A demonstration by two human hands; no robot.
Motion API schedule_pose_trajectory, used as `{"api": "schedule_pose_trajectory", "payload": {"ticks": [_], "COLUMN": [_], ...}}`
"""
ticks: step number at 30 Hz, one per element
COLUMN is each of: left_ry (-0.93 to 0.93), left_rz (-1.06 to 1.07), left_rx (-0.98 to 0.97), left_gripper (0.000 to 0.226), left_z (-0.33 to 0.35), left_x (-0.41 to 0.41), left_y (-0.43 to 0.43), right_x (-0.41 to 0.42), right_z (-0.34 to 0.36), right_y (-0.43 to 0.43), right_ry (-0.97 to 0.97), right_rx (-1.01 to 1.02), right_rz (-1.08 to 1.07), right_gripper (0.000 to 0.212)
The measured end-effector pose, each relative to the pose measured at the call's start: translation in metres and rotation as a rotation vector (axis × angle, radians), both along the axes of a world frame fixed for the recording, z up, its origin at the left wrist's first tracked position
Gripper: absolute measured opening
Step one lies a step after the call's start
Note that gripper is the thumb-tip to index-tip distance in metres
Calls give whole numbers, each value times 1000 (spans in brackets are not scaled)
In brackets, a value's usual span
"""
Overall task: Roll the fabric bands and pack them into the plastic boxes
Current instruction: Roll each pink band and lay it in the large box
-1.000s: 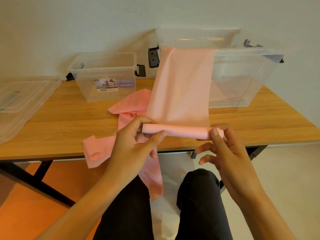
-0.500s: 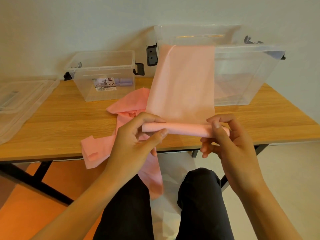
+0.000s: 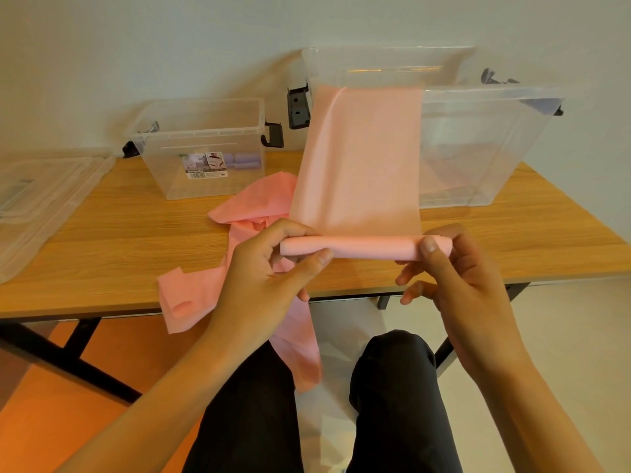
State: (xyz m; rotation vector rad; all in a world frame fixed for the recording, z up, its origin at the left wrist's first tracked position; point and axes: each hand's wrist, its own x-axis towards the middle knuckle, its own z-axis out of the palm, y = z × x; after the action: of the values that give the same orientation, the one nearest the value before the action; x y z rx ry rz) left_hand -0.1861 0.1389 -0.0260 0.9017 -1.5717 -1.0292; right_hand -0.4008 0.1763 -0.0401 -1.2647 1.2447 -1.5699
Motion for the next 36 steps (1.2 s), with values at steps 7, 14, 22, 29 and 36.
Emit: {"api": "schedule_pose_trajectory", "payload": {"ticks": [7, 14, 22, 29, 36], "left_ry": [-29, -51, -59, -103, -109], "left_rz": [-36, -54, -7, -73, -106], "left_rx": [23, -5, 8, 25, 93], "left_gripper": [12, 16, 5, 21, 18], "left_z": [3, 2, 1, -1, 1], "left_x": [-4, -6, -6, -8, -12], "left_y": [4, 0, -2, -1, 3], "right_x": [-1, -2, -11, -13, -14], "right_z": [-2, 3, -3, -4, -3], "right_y": [-1, 1, 4, 6, 5], "right_ry": [-151, -156, -63, 30, -69], "right_rx": [-22, -69, -56, -107, -47], "right_rz": [-7, -80, 34, -46, -41], "right_gripper": [22, 21, 45, 22, 18]}}
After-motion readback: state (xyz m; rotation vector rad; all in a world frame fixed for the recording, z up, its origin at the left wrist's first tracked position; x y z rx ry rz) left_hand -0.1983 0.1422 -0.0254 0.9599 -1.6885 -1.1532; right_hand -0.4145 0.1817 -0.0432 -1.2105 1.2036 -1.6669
